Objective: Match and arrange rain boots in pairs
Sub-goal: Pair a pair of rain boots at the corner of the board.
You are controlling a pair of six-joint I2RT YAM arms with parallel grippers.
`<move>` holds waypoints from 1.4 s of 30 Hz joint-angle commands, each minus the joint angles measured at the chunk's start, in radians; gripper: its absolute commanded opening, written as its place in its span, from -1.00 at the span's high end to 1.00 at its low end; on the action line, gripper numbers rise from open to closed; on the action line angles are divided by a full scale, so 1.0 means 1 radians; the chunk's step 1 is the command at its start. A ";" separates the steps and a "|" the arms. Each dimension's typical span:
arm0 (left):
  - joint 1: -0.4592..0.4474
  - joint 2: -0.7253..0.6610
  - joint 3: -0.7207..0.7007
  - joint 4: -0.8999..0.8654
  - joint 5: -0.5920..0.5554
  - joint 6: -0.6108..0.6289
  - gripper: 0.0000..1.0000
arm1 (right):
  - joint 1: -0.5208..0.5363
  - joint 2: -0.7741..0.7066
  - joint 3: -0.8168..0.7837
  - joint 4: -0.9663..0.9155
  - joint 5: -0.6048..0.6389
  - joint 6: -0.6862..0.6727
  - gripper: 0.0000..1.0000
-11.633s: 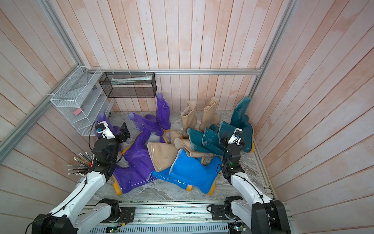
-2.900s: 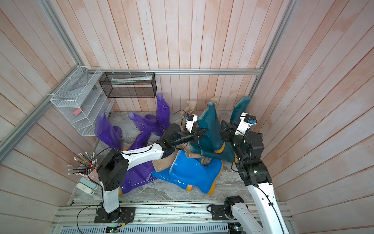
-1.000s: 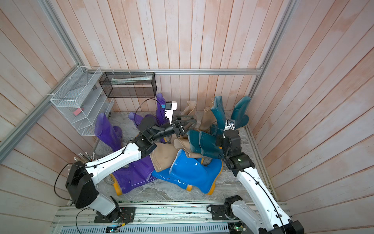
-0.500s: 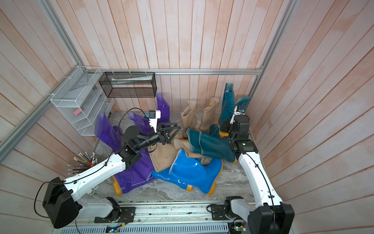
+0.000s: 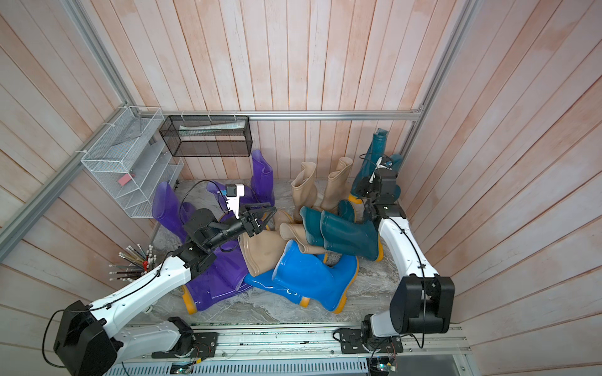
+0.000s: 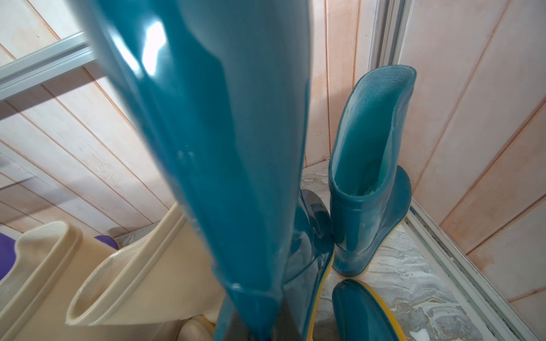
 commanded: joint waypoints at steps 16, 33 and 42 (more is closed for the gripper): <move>0.104 0.026 -0.063 0.072 0.080 -0.046 -0.23 | -0.089 0.338 0.268 0.249 -0.008 -0.166 1.00; 0.147 0.088 -0.065 0.125 0.142 -0.091 -0.17 | -0.102 0.498 0.167 0.392 -0.052 -0.094 1.00; 0.146 0.062 -0.075 0.125 0.148 -0.105 -0.17 | -0.091 0.460 0.041 0.390 -0.010 -0.038 0.97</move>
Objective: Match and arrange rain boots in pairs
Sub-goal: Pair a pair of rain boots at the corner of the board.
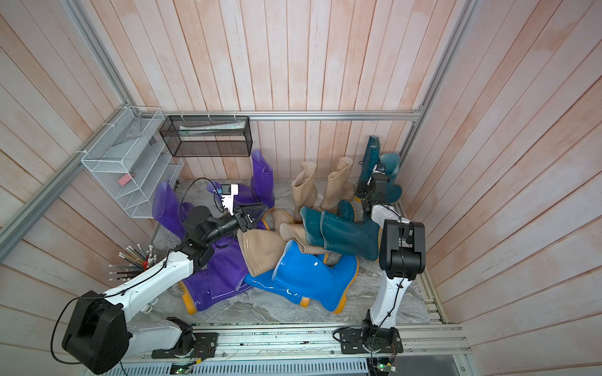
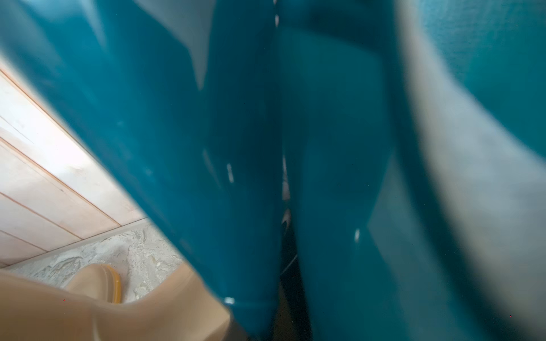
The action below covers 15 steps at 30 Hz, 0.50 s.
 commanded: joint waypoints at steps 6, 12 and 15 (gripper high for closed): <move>0.005 -0.042 -0.026 0.015 0.014 -0.027 -0.23 | 0.014 -0.102 -0.125 -0.029 0.054 0.034 0.38; 0.002 -0.070 -0.043 0.017 0.019 -0.042 -0.23 | 0.011 -0.180 -0.229 -0.033 0.004 0.080 0.11; 0.003 -0.089 -0.049 0.011 0.017 -0.041 -0.23 | 0.010 -0.208 -0.222 -0.091 -0.013 0.082 0.11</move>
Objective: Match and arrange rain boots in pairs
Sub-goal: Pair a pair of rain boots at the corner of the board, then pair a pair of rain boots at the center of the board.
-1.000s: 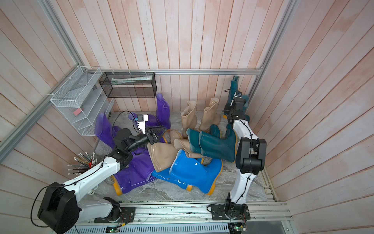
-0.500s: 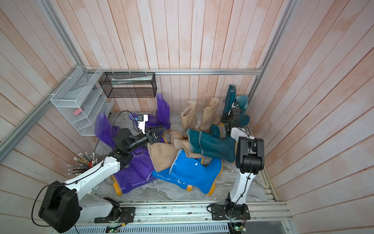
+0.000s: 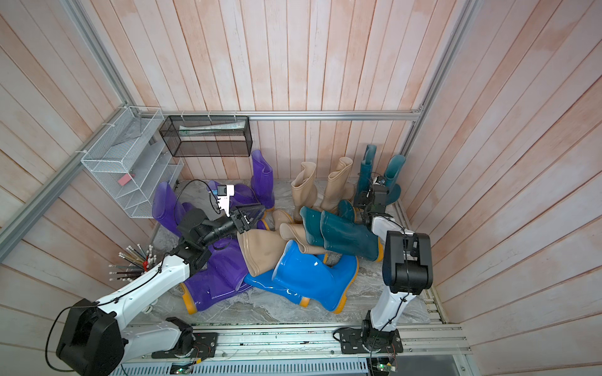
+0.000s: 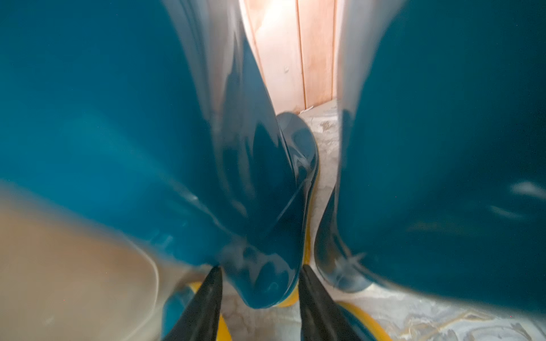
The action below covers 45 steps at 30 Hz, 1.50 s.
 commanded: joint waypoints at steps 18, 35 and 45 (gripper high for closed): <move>0.011 -0.150 0.028 -0.231 -0.180 0.100 -0.31 | 0.002 -0.456 -0.120 -0.214 0.020 0.050 0.10; 0.358 -0.230 0.310 -0.958 -0.561 0.260 -0.49 | 0.423 -0.683 -0.175 -0.255 0.062 -0.030 0.05; 0.439 -0.066 0.389 -0.912 -0.381 0.281 -0.53 | 0.524 -0.632 -0.169 -0.205 0.001 -0.042 -0.09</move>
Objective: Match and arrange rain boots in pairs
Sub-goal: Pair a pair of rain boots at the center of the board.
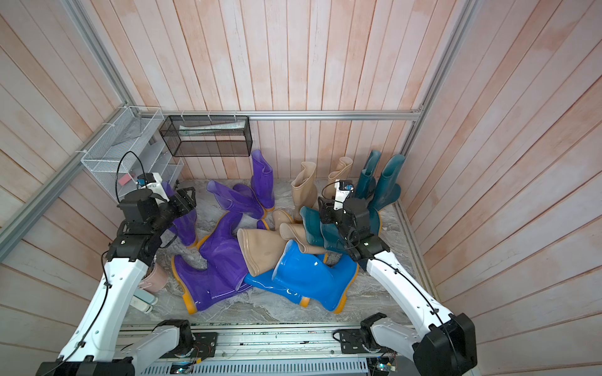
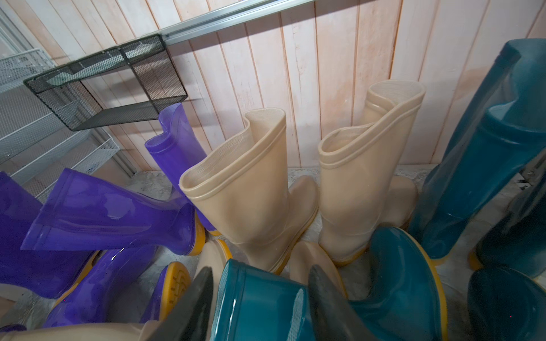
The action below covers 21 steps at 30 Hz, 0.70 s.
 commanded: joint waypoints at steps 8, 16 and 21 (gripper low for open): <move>-0.066 0.370 0.161 0.136 0.216 -0.045 -0.54 | 0.060 0.044 0.000 0.043 -0.034 -0.015 -0.19; -0.097 0.567 0.297 0.150 0.180 -0.035 -0.37 | 0.059 0.022 -0.015 0.036 -0.005 -0.046 -0.23; -0.128 0.683 0.455 0.162 0.247 -0.020 0.55 | 0.060 0.051 0.008 0.022 -0.008 -0.075 -0.13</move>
